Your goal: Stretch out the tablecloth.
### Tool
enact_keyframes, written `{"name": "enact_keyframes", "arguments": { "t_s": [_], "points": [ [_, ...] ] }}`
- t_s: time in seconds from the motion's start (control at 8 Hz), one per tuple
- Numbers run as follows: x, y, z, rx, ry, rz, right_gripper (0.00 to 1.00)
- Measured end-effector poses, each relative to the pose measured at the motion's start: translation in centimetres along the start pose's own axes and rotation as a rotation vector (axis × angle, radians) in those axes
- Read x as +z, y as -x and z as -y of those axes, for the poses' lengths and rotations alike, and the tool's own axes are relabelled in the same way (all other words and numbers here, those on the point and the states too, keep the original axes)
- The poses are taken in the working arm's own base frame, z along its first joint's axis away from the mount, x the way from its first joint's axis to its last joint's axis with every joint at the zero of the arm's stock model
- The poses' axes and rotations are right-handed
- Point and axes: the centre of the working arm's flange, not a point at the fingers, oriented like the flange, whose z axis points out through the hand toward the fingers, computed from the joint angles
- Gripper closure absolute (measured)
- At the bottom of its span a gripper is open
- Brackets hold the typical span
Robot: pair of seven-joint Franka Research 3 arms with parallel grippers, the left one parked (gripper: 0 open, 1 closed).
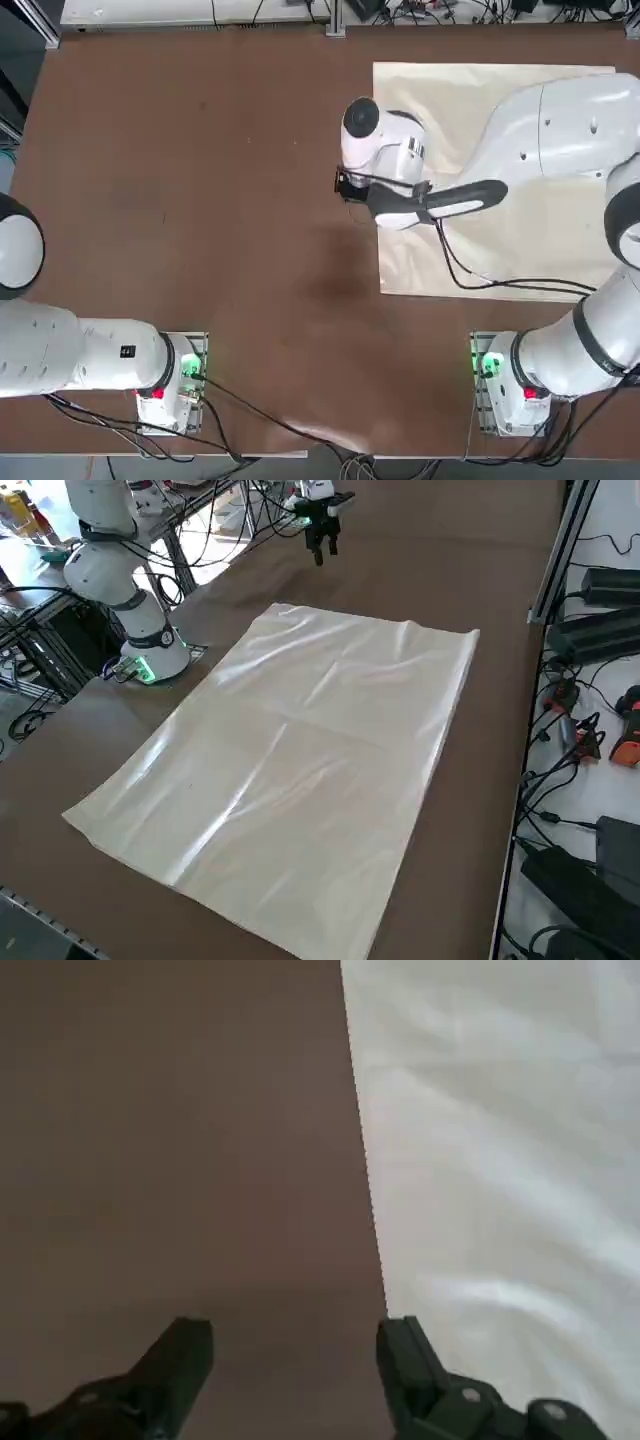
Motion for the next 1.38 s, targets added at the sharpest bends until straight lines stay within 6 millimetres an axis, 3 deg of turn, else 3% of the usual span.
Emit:
{"name": "enact_keyframes", "arguments": {
  "t_s": [0.38,0.62,0.88,1.12,1.38],
  "points": [
    [-5.9,-12.1,-3.5,-0.039,-0.015,-0.035,0.0],
    [-7.5,-19.2,-8.3,-0.133,-0.032,-0.039,0.0],
    [-6.8,-24.3,-14.0,-0.21,-0.067,0.017,0.0],
    [-6.8,-29.0,-21.9,-0.303,-0.097,0.052,0.0],
    [-10.0,-31.9,-29.9,-0.299,-0.105,0.069,0.0]
  ]
}}
